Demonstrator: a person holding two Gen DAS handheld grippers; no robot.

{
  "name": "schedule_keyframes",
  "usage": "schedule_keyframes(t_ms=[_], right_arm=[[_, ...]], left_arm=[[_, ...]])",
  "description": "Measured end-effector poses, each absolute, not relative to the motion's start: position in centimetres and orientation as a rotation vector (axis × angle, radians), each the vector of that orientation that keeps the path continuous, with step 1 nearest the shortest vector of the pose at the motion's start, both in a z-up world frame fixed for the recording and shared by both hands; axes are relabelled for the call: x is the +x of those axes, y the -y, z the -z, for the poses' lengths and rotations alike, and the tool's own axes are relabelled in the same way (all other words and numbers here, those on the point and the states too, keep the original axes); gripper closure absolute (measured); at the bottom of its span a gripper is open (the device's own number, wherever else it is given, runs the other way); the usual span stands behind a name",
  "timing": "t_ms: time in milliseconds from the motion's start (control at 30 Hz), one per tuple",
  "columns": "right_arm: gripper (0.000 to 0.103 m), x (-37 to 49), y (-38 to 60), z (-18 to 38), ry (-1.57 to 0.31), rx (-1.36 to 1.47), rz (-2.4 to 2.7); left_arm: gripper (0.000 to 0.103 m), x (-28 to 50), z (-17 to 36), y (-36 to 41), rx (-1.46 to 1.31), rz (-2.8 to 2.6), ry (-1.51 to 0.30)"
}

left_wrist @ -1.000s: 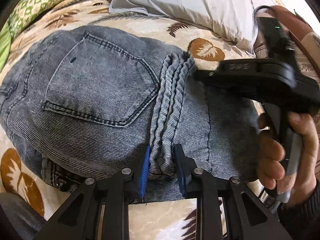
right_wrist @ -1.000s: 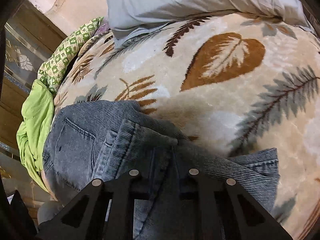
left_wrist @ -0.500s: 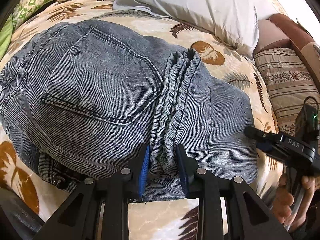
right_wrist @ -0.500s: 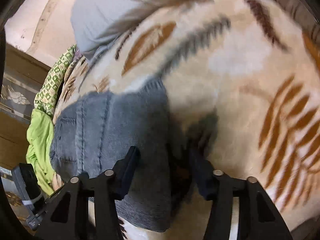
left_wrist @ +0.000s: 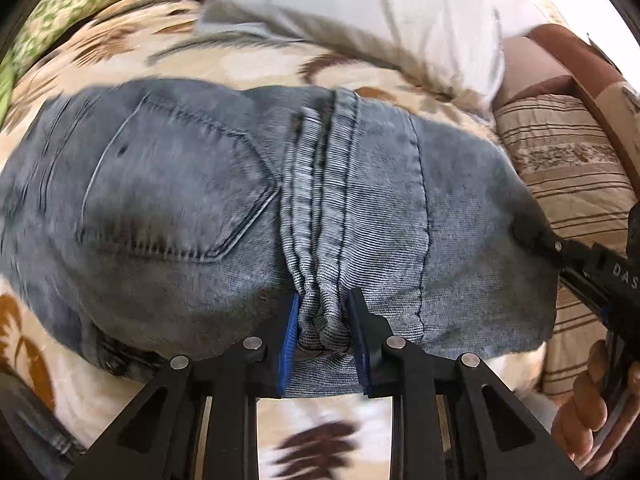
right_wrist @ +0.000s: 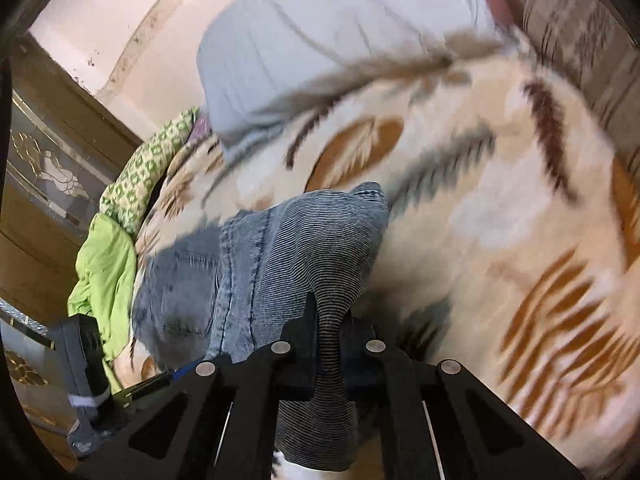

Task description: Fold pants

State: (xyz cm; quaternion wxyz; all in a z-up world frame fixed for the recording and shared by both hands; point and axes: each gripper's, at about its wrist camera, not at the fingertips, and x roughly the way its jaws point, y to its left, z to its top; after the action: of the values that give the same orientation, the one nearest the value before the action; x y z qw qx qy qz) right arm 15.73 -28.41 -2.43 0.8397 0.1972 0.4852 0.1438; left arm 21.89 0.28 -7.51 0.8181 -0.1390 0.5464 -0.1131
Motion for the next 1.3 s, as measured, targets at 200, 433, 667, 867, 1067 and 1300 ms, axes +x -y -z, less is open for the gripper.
schedule_keyframes(t_ms=[200,433,667,867,1067,1300], right_arm=[[0.096,18.0,31.7,1.2,-0.982,0.345,-0.225],[0.084,19.0,33.6,10.5,-1.160,0.412,-0.153],[0.047,16.6,33.6,6.4,-1.009,0.379,-0.082],[0.026,11.6,29.8,1.5,-0.880,0.464,-0.178],[0.026,10.4,22.5,1.2,-0.940,0.426,-0.313],[0.026,11.3,14.7,2.1,-1.025,0.322,-0.428]], left_arm=[[0.081,24.4,8.7,4.9,-0.247,0.279,-1.204],[0.076,24.2,11.9,4.6,-0.255,0.276,-1.208],[0.067,21.9,9.3,1.6,-0.294,0.333,-1.164],[0.044,17.0,5.5,-6.8,-0.425,0.243,-1.076],[0.041,14.5,6.5,-16.6,-0.643,0.041,-1.105],[0.043,14.9,9.6,-20.9,-0.888,-0.031,-1.134]])
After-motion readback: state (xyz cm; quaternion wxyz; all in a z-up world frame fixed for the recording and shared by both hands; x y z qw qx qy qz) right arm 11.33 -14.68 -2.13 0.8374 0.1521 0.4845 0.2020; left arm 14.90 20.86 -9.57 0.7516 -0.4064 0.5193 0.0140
